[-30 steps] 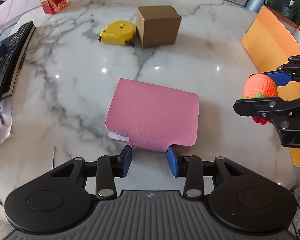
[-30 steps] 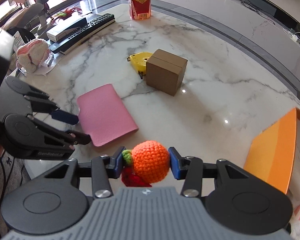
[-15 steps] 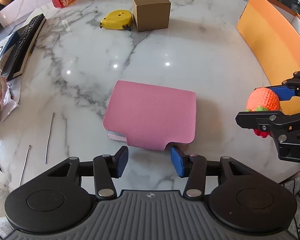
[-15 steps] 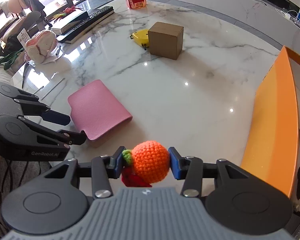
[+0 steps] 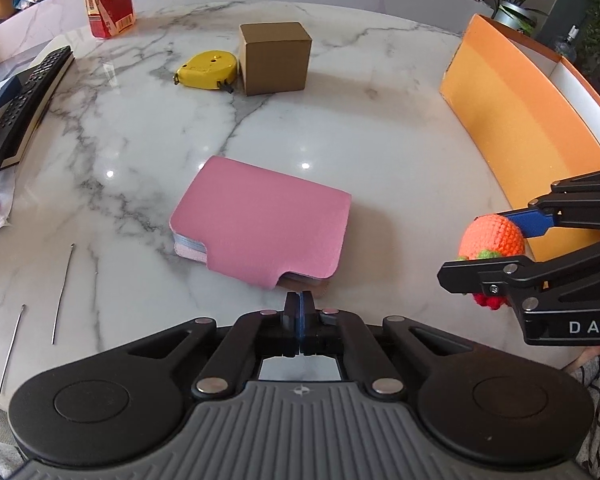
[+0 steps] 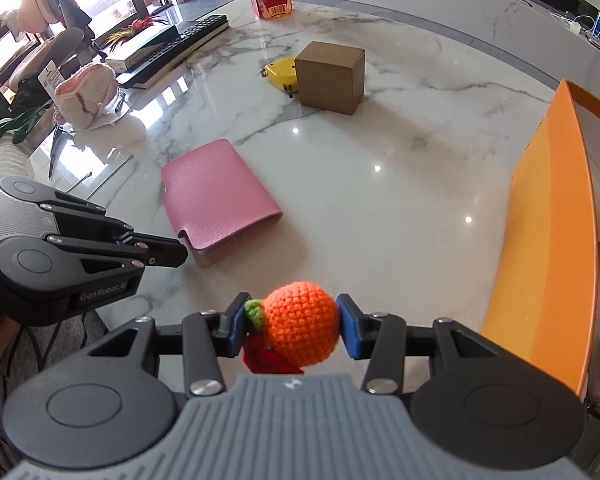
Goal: Organize objects
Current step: 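Carry the pink wallet and knitted fruit with both tools toward the orange box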
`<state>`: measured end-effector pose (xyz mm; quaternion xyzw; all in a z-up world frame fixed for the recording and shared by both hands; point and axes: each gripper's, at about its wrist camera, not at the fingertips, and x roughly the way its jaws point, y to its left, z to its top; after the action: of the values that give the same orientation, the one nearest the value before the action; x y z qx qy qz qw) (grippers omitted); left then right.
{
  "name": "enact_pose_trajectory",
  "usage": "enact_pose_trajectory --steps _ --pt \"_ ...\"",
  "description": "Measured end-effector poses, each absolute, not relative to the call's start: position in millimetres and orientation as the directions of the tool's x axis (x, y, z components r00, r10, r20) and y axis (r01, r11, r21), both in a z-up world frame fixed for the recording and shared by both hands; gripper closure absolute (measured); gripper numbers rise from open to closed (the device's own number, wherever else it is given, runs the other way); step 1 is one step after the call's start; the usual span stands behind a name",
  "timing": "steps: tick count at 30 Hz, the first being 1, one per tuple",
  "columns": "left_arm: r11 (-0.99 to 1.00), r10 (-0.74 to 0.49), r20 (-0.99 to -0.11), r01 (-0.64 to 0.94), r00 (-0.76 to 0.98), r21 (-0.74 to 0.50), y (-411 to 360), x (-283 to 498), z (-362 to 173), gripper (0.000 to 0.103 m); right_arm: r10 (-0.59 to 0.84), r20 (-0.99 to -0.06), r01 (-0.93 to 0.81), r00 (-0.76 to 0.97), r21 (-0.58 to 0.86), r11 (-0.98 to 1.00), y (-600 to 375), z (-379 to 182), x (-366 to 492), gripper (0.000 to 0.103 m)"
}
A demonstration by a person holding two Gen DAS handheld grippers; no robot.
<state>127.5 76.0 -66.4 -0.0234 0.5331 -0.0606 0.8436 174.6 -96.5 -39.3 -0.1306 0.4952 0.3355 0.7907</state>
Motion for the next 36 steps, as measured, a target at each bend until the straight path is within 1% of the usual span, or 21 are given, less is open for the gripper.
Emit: enact_pose_trajectory --steps 1,3,6,8,11,13,16,20,22,23,26,29,32,33,36 --pt "0.991 -0.127 -0.898 0.090 0.420 -0.099 74.4 127.0 -66.3 0.099 0.400 -0.871 -0.658 0.284 0.127 0.743 -97.3 -40.2 174.5 0.055" --pt "0.991 -0.102 -0.893 0.119 0.438 -0.054 69.5 123.9 -64.5 0.072 0.401 -0.871 -0.655 0.285 0.129 0.745 -97.7 -41.1 173.9 0.055" --pt "0.994 -0.061 -0.868 0.108 0.492 -0.009 70.1 119.8 -59.0 0.055 0.412 -0.867 -0.656 0.280 0.141 0.741 -97.8 -41.8 172.6 0.055" --pt "0.996 -0.066 -0.876 0.079 0.477 -0.031 77.2 123.3 -60.6 0.055 0.420 -0.865 -0.650 0.274 0.155 0.744 -98.4 -41.6 171.9 0.054" --pt "0.997 -0.083 -0.884 0.033 0.461 -0.076 88.8 129.5 -63.8 0.055 0.483 -0.839 -0.653 0.250 0.222 0.724 -100.0 -35.3 168.5 0.054" --pt "0.996 -0.087 -0.885 0.017 0.458 -0.088 93.6 132.7 -64.6 0.055 0.498 -0.829 -0.661 0.255 0.227 0.716 -98.6 -31.1 165.7 0.054" --pt "0.998 -0.060 -0.879 0.014 0.472 -0.061 94.4 135.3 -64.8 0.055 0.516 -0.817 -0.678 0.258 0.228 0.699 -97.0 -25.6 162.9 0.054" --pt "0.998 -0.065 -0.882 0.041 0.467 -0.052 92.9 139.9 -65.8 0.055 0.546 -0.802 -0.687 0.243 0.255 0.681 -98.6 -22.1 163.7 0.054" --pt "0.998 -0.051 -0.888 0.041 0.456 -0.036 92.6 143.9 -68.3 0.052 0.549 -0.801 -0.689 0.239 0.259 0.677 -99.4 -22.7 164.7 0.054" --pt "0.999 -0.048 -0.889 0.038 0.455 -0.034 93.4 145.6 -68.9 0.047 0.550 -0.801 -0.688 0.236 0.261 0.677 -100.3 -23.6 165.7 0.054" --pt "0.999 -0.019 -0.878 0.033 0.478 -0.004 94.4 147.8 -65.7 0.046 0.549 -0.804 -0.684 0.230 0.268 0.679 -104.2 -27.0 167.6 0.054" --pt "0.997 -0.005 -0.865 0.064 0.501 0.032 90.9 149.3 -64.8 0.044 0.544 -0.808 -0.679 0.226 0.270 0.683 -106.9 -30.9 169.2 0.054" --pt "0.996 -0.027 -0.873 0.092 0.487 0.021 89.9 157.8 -69.8 0.047 0.537 -0.815 -0.672 0.218 0.274 0.688 -108.1 -36.4 170.5 0.054" --pt "0.995 -0.046 -0.869 0.100 0.492 0.004 90.8 159.0 -70.1 0.054 0.536 -0.816 -0.671 0.217 0.274 0.689 -108.3 -37.6 170.5 0.054" --pt "0.993 -0.088 -0.860 0.113 0.503 -0.036 94.5 161.2 -71.7 0.055 0.536 -0.817 -0.669 0.214 0.277 0.689 -108.9 -39.5 169.8 0.054"
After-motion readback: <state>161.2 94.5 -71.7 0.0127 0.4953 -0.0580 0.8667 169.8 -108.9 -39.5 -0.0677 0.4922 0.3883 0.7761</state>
